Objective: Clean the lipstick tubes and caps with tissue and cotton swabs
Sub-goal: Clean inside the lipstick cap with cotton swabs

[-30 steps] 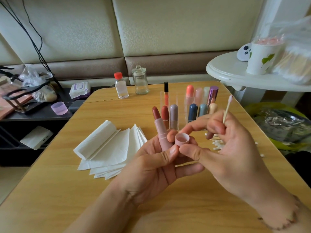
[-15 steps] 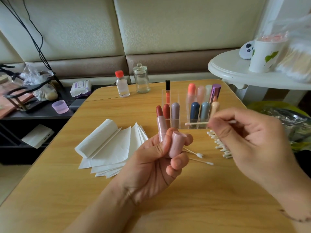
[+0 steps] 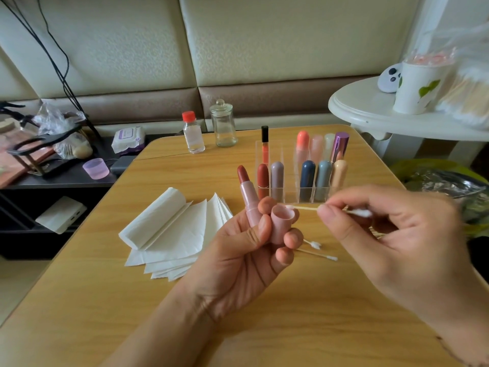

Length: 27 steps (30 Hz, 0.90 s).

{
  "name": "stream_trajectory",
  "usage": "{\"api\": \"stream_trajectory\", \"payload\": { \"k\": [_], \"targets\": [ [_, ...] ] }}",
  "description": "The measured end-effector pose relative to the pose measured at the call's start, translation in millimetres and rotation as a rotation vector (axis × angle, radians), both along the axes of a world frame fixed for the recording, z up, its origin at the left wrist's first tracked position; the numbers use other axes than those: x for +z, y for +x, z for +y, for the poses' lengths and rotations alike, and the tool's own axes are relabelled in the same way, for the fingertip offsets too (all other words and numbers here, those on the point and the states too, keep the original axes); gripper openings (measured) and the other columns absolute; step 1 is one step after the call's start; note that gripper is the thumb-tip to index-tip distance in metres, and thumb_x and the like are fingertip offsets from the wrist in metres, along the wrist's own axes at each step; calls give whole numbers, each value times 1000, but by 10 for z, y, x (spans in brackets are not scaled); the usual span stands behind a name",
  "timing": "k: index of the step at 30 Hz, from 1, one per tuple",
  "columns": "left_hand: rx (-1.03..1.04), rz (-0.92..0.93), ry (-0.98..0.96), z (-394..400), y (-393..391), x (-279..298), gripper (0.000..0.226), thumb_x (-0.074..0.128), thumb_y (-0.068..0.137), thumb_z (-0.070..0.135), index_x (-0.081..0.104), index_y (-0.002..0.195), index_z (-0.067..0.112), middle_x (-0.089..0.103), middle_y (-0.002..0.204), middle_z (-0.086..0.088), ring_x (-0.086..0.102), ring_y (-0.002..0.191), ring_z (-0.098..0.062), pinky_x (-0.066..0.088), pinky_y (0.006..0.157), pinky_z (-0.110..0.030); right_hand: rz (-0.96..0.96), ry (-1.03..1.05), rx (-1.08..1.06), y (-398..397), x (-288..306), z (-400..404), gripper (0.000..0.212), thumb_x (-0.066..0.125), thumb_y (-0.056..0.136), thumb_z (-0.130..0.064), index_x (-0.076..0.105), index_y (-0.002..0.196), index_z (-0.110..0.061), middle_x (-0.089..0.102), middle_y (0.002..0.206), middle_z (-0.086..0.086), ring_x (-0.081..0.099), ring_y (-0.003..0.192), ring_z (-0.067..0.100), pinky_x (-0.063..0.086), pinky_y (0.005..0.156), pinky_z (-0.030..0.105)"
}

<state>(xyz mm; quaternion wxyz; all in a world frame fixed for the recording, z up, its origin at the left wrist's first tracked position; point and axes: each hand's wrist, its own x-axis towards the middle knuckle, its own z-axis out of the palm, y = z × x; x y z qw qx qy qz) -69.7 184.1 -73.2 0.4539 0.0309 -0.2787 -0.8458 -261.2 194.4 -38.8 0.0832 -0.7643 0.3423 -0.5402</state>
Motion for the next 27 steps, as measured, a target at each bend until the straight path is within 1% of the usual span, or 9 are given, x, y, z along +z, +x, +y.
{"api": "stream_trajectory", "payload": {
  "k": [3, 7, 10, 12, 15, 17, 20, 25, 27],
  "targets": [
    [8, -25, 0, -2, 4, 1, 18, 48, 99, -1, 38, 109, 9, 52, 107, -13, 60, 91, -24, 54, 80, -28, 10, -5, -10, -2, -2, 9, 16, 66, 89, -27, 74, 80, -16, 67, 59, 0, 60, 51, 13, 42, 45, 24],
    [0, -31, -27, 11, -2, -10, 22, 49, 98, -1, 35, 112, 9, 44, 109, -15, 61, 92, -26, 54, 82, -31, 51, -11, -25, 17, 2, 20, 18, 65, 89, -28, 76, 80, -16, 65, 58, -5, 59, 53, 10, 41, 48, 11],
    [6, -35, -31, 6, 0, -22, 22, 49, 98, 0, 35, 112, 9, 46, 109, -16, 63, 92, -26, 55, 81, -31, -19, 1, 9, 23, 8, 40, 13, 66, 89, -26, 74, 81, -19, 64, 59, -6, 60, 54, 12, 43, 46, 19],
    [31, -42, -17, -17, 15, -26, 22, 52, 97, 1, 36, 110, 10, 46, 109, -14, 62, 90, -25, 55, 78, -29, -76, 9, 21, -3, 58, 56, 9, 65, 90, -24, 72, 86, -22, 65, 69, -3, 63, 60, 12, 45, 48, 22],
    [88, -60, -34, -52, 50, -33, 19, 54, 96, 2, 39, 104, 12, 59, 101, -7, 60, 87, -21, 49, 72, -25, 11, -29, 4, -40, 99, 46, 9, 65, 90, -23, 72, 88, -19, 66, 67, -11, 63, 66, 8, 45, 52, 15],
    [107, -76, -46, -51, 46, -36, 18, 55, 95, 3, 40, 100, 13, 63, 97, -5, 59, 85, -19, 46, 69, -24, 81, -45, -13, -60, 79, 22, 12, 67, 90, -24, 75, 84, -16, 68, 66, -3, 58, 59, 8, 41, 52, 13],
    [115, -100, -64, -38, 38, -25, 17, 58, 93, 3, 44, 96, 12, 62, 95, -7, 59, 82, -19, 43, 67, -24, 177, -86, -56, -69, 63, 17, 12, 71, 90, -22, 77, 82, -15, 59, 58, -1, 44, 50, 12, 35, 50, 19],
    [170, -205, -54, -21, 24, -32, 20, 69, 87, 8, 49, 93, 12, 65, 86, -9, 58, 69, -16, 46, 58, -21, 290, -164, -44, -48, 80, 35, 12, 71, 89, -16, 78, 82, -10, 46, 66, -18, 37, 55, -3, 32, 55, 17],
    [170, -222, -38, -17, 28, -31, 15, 68, 88, 11, 53, 89, 11, 66, 83, -9, 56, 64, -14, 46, 54, -19, 340, -207, -62, -46, 79, 30, 13, 70, 90, -14, 78, 82, -8, 39, 69, -20, 35, 57, 2, 32, 56, 19]
  ]
}}
